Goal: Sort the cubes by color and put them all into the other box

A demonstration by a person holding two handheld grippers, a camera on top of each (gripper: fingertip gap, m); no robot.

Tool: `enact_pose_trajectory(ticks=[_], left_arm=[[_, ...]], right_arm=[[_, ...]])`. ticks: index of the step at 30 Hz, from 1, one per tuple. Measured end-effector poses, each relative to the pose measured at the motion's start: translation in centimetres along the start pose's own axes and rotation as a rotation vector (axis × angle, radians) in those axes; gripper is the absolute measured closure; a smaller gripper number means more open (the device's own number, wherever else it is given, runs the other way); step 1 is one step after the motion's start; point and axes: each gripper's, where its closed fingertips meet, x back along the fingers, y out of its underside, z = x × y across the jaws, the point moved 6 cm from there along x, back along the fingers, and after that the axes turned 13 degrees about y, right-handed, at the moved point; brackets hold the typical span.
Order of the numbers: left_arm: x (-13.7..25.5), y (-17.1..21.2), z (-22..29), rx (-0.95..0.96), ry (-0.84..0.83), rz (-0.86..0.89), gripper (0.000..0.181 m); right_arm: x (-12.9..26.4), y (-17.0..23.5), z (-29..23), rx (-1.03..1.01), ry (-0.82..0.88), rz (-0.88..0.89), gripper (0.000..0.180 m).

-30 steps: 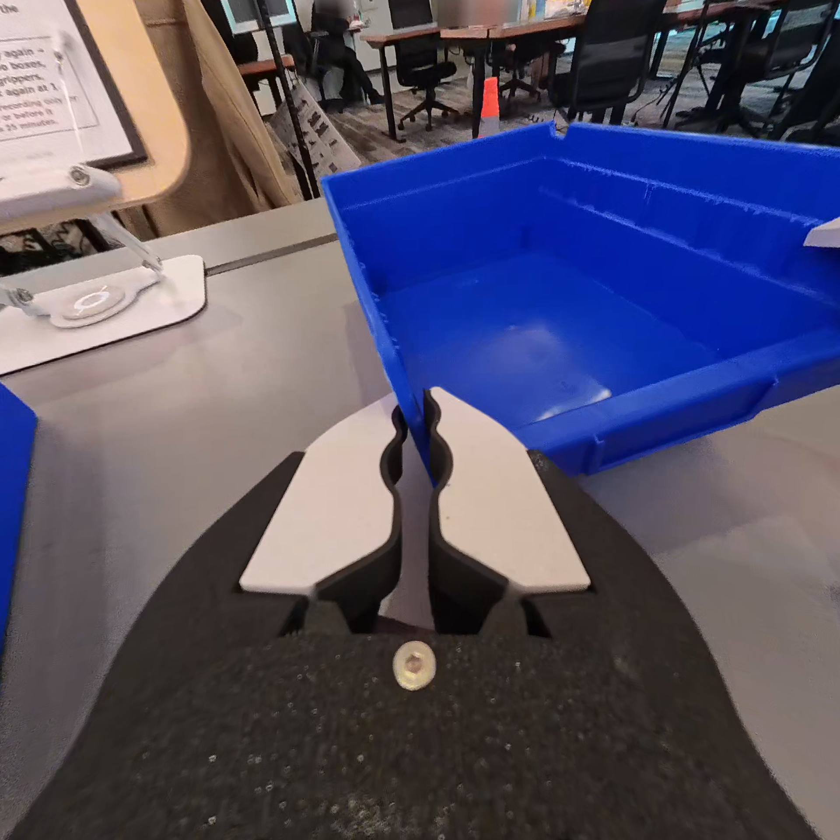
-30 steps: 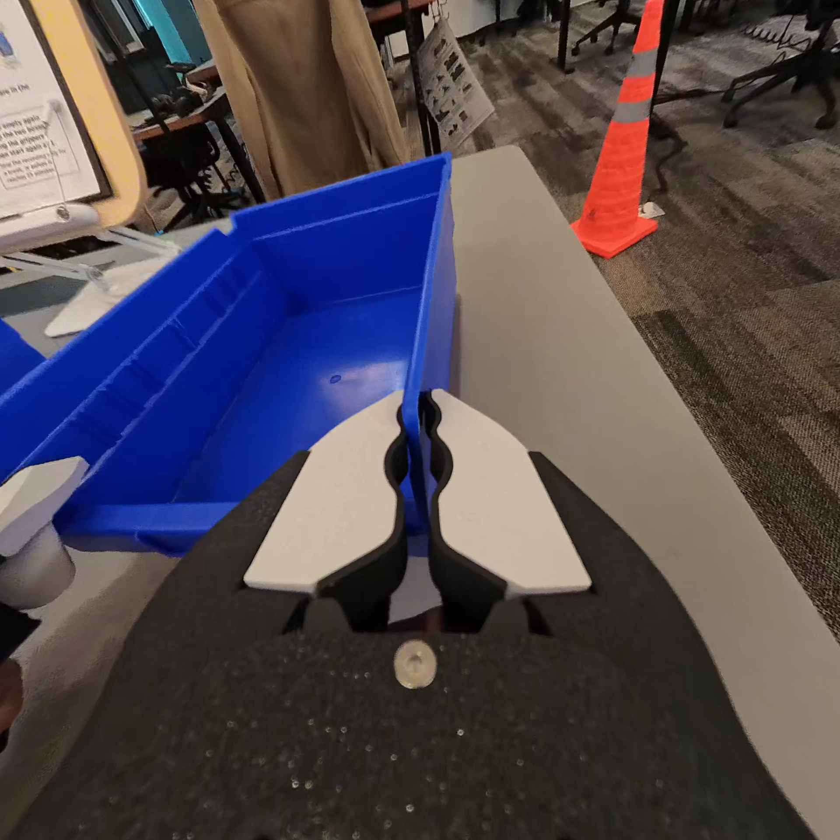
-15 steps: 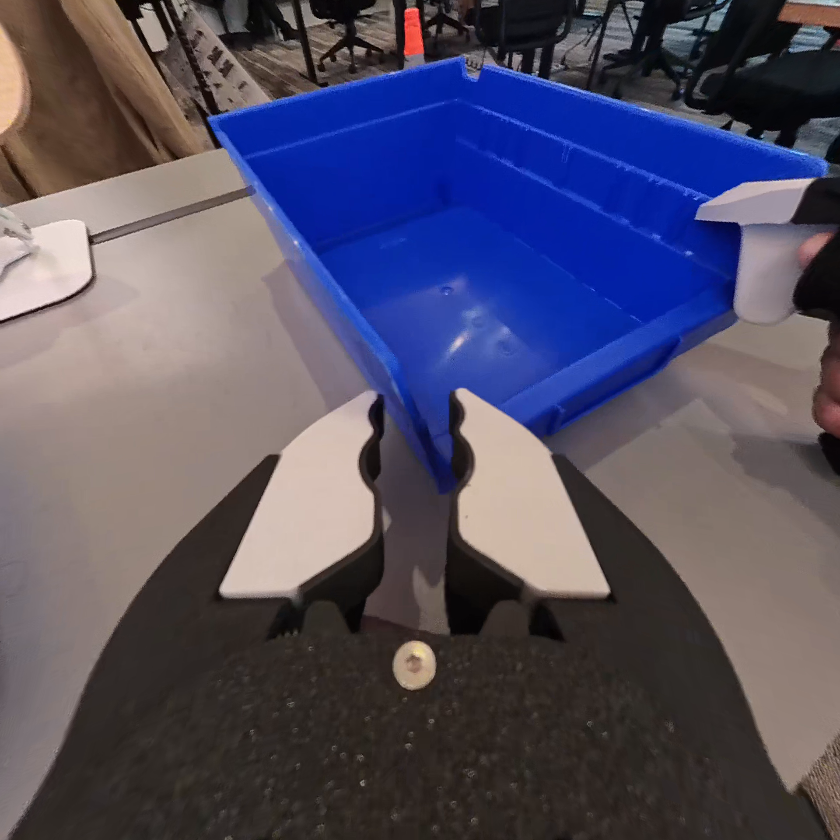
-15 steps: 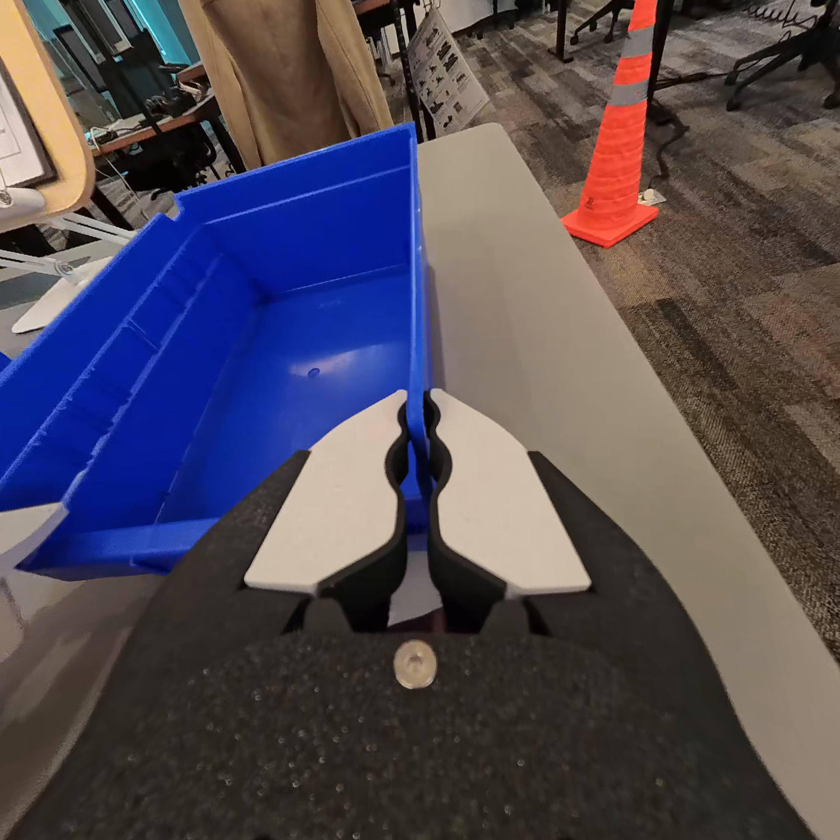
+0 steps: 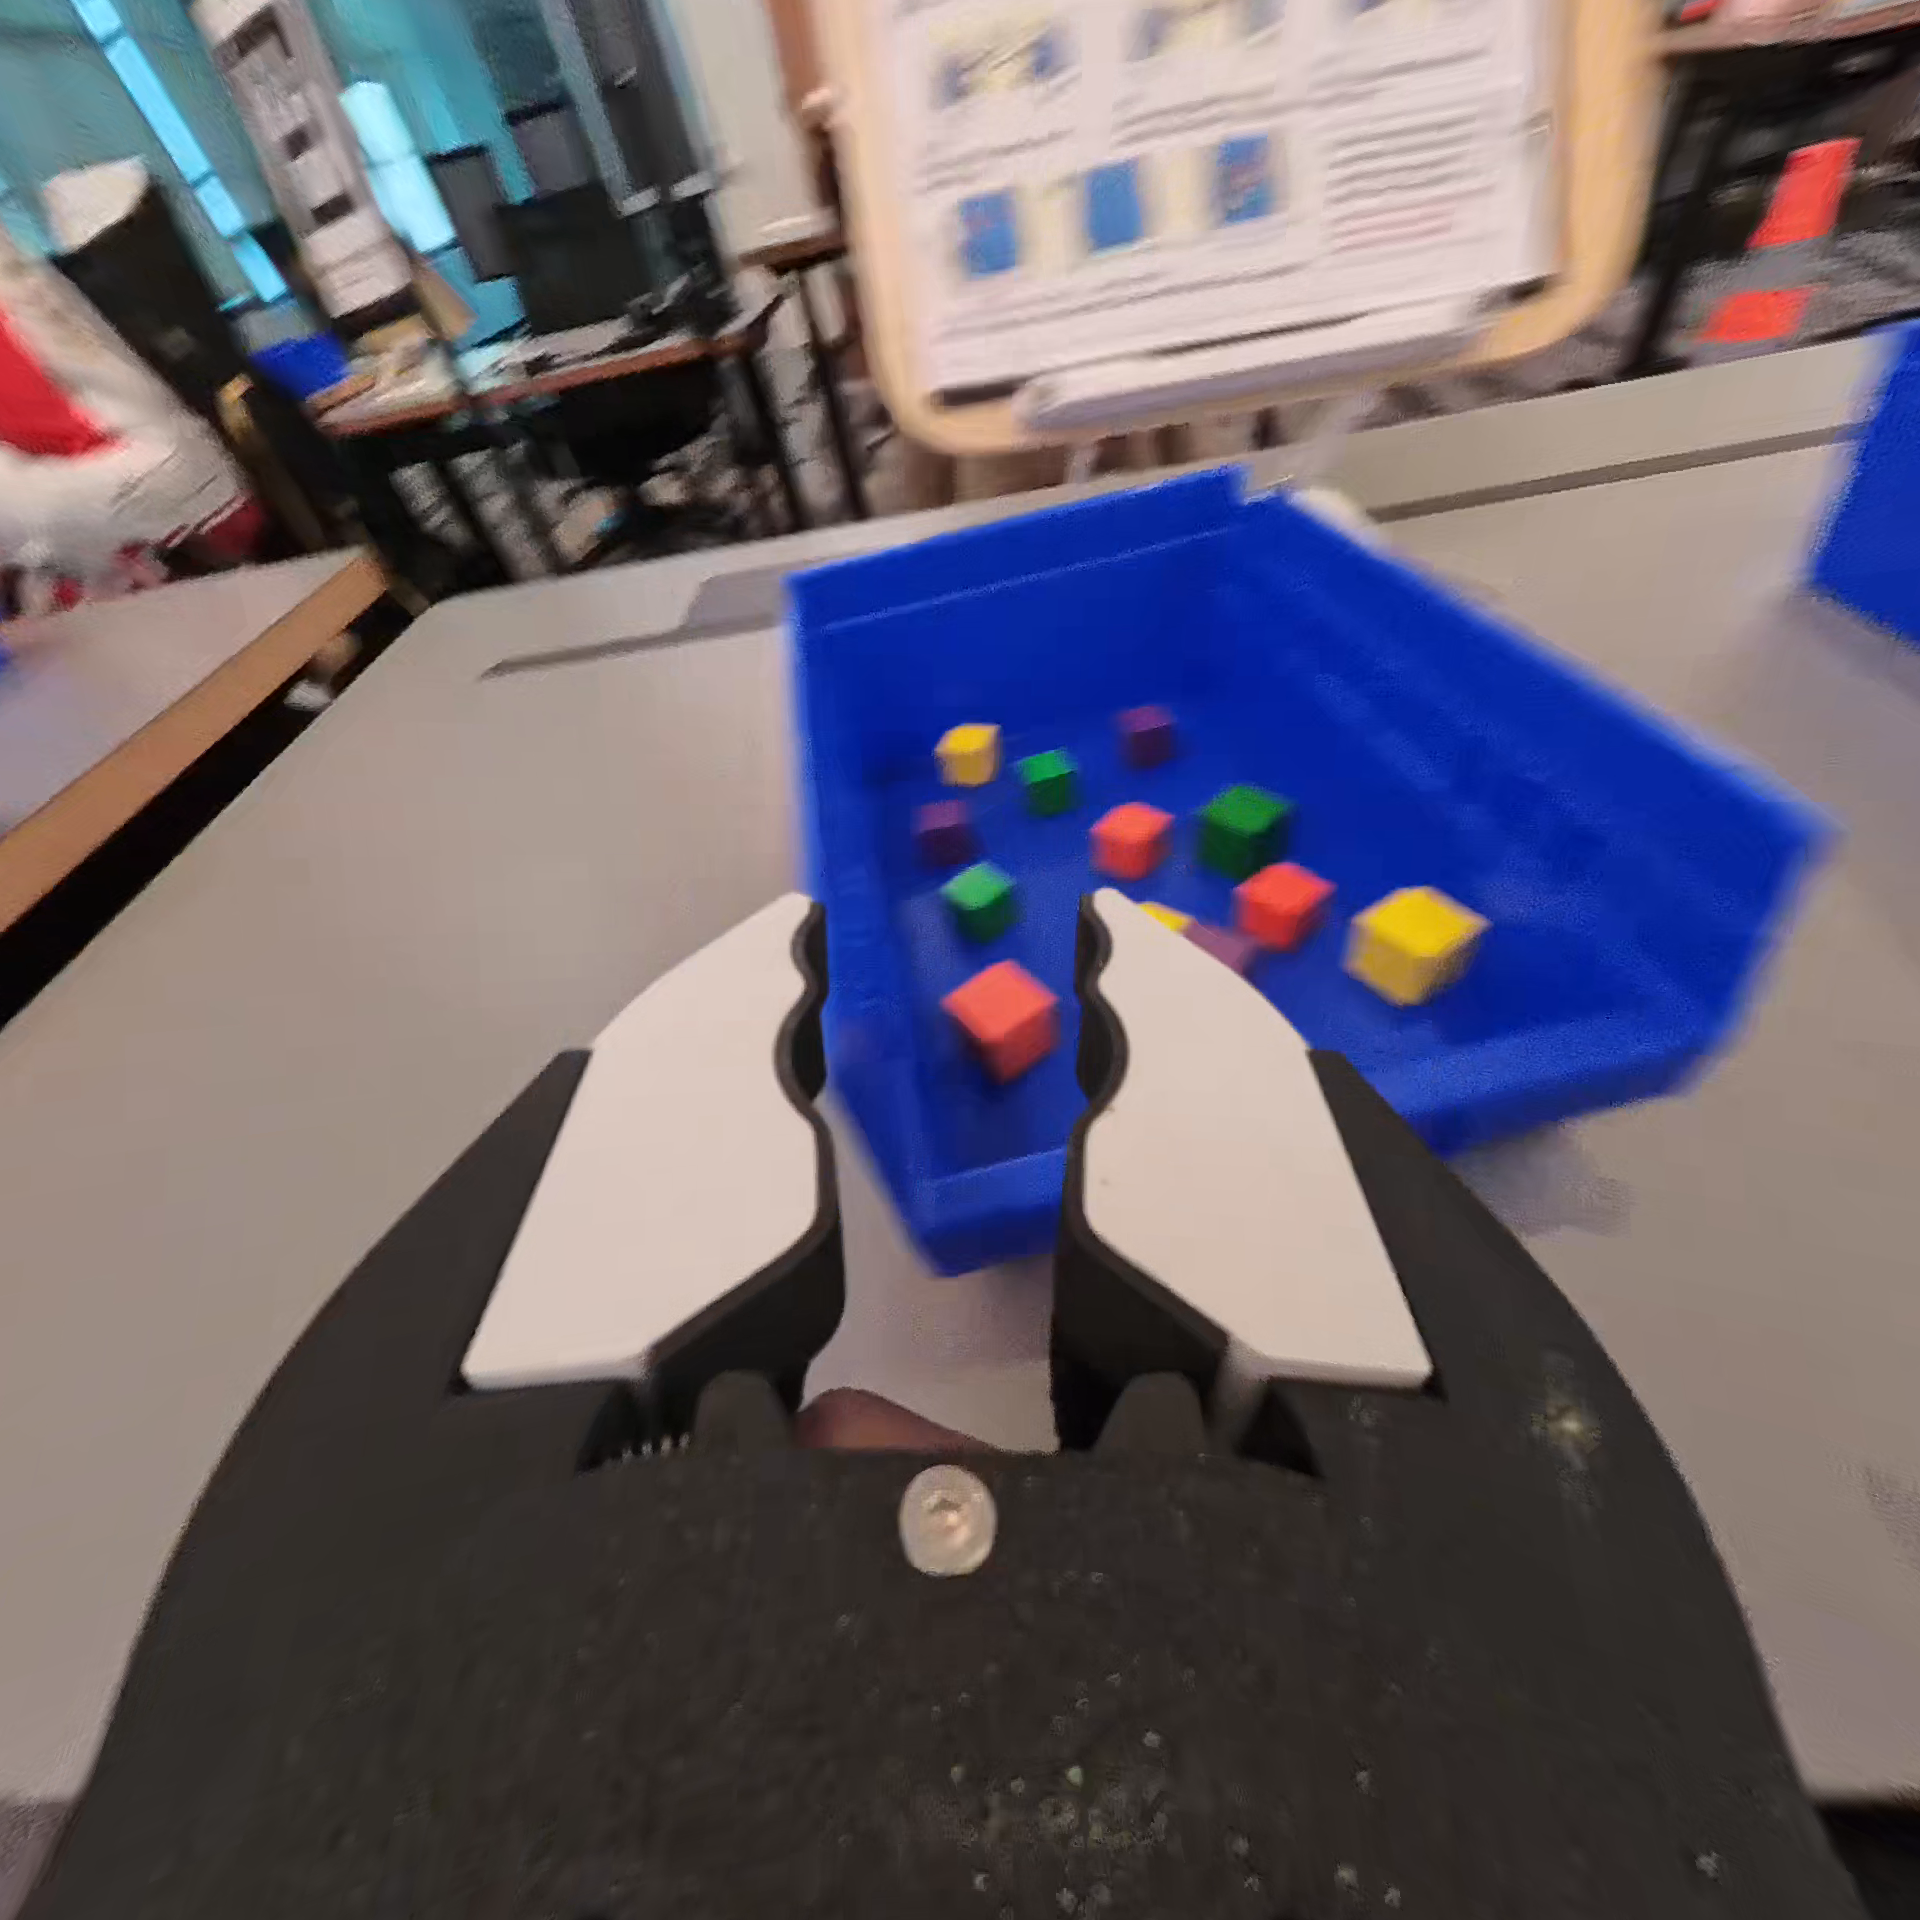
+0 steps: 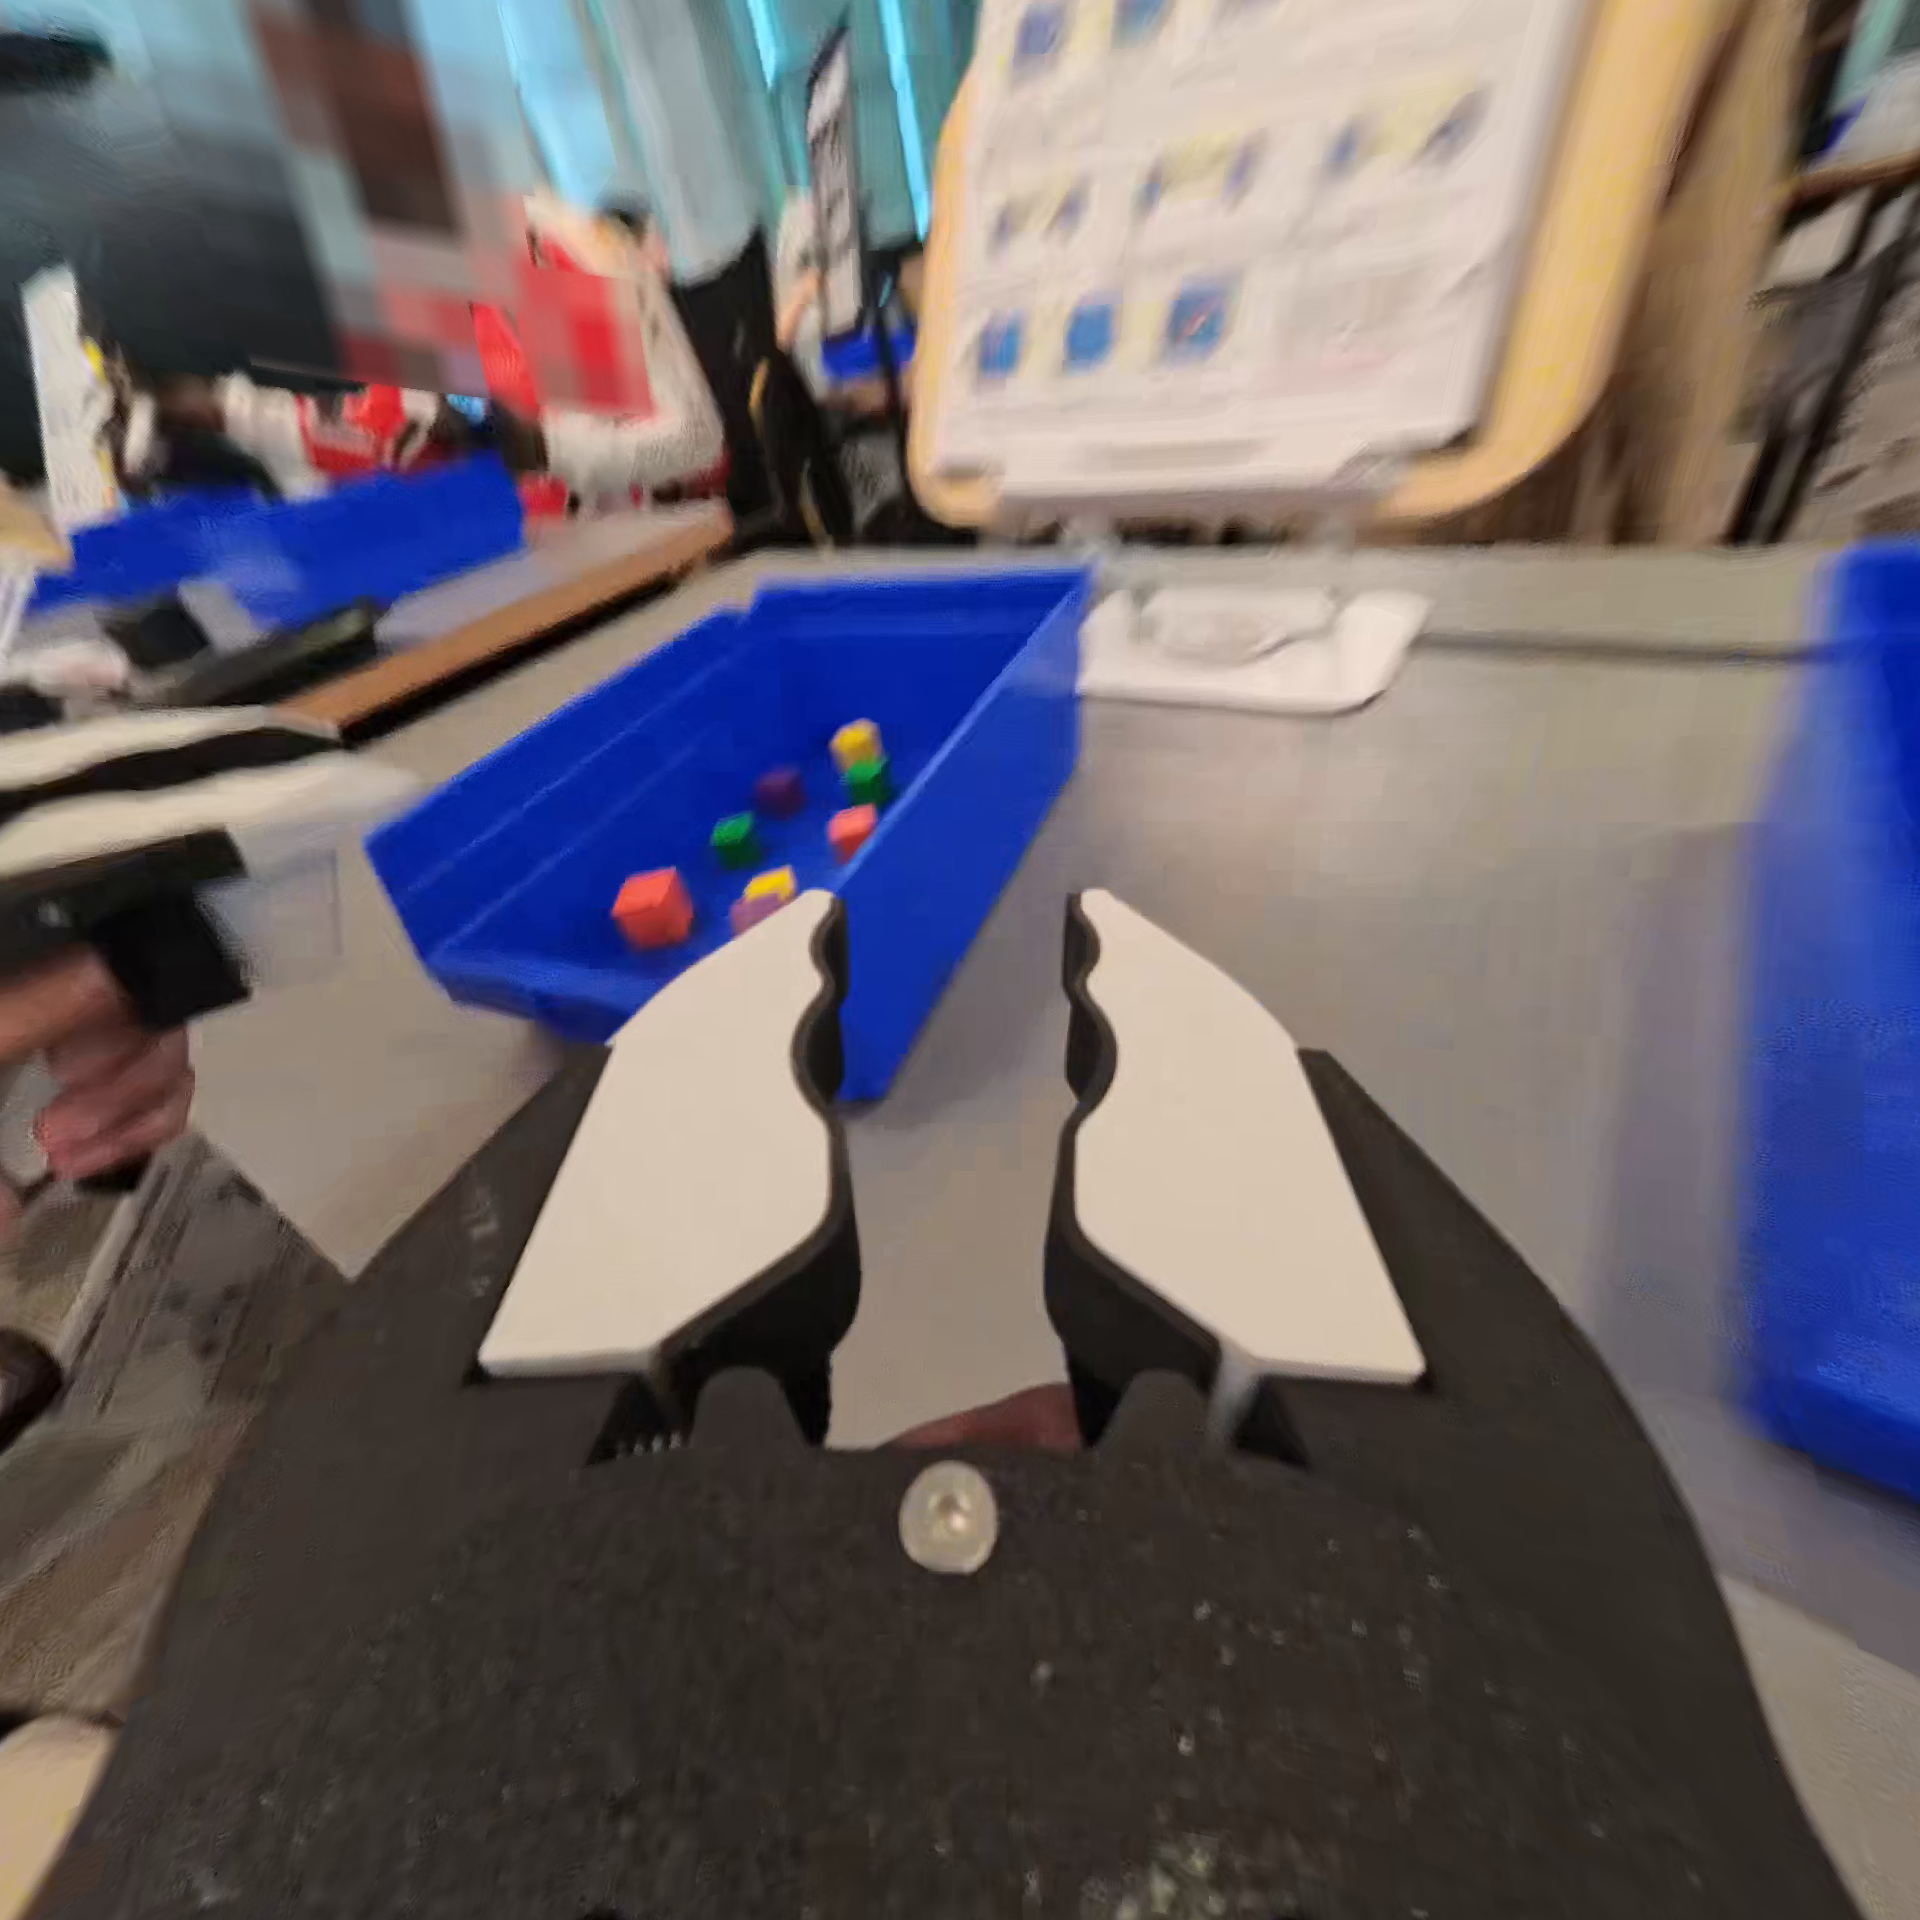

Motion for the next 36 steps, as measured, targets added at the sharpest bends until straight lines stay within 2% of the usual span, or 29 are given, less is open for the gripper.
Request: enact_pose_trajectory(ticks=[2, 6, 8, 9, 10, 12, 17, 22, 28, 36], left_arm=[[-0.7, 1.9, -3.5, 0.062, -0.065, -0.039, 0.136], [-3.3, 4.5, -5.0, 0.158, 0.020, -0.145, 0.137], [-4.2, 5.0, -4.9, 0.191, 0.071, -0.151, 0.150], [-4.6, 5.1, -4.8, 0.213, 0.103, -0.169, 0.165], [-4.7, 5.2, -4.9, 0.230, 0.107, -0.187, 0.172], [-4.8, 5.2, -5.6, 0.228, 0.083, -0.209, 0.176], [-4.0, 4.7, -9.6, 0.204, 0.007, -0.208, 0.177], [-1.1, 3.5, -17.4, 0.185, -0.102, -0.156, 0.176], [1.1, 6.2, -24.6, 0.311, -0.079, -0.144, 0.177], [0.3, 9.0, -27.7, 0.360, 0.005, -0.134, 0.177]], right_arm=[[-3.5, 2.4, -4.2, 0.083, 0.007, -0.077, 0.140], [-9.0, 4.0, -6.0, 0.136, 0.195, -0.087, 0.141], [-10.6, 4.9, -6.5, 0.111, 0.192, -0.155, 0.156], [-11.0, 5.0, -6.6, 0.083, 0.193, -0.155, 0.157], [-11.3, 4.9, -6.7, 0.066, 0.202, -0.159, 0.161], [-11.5, 4.8, -6.7, 0.013, 0.235, -0.185, 0.171], [-12.3, 4.5, -10.6, -0.035, 0.304, -0.154, 0.175], [-14.1, 4.6, -18.8, -0.036, 0.285, -0.081, 0.174], [-17.0, 5.1, -26.2, -0.002, 0.226, -0.137, 0.172], [-18.6, 6.6, -28.9, 0.054, 0.222, -0.166, 0.169]])
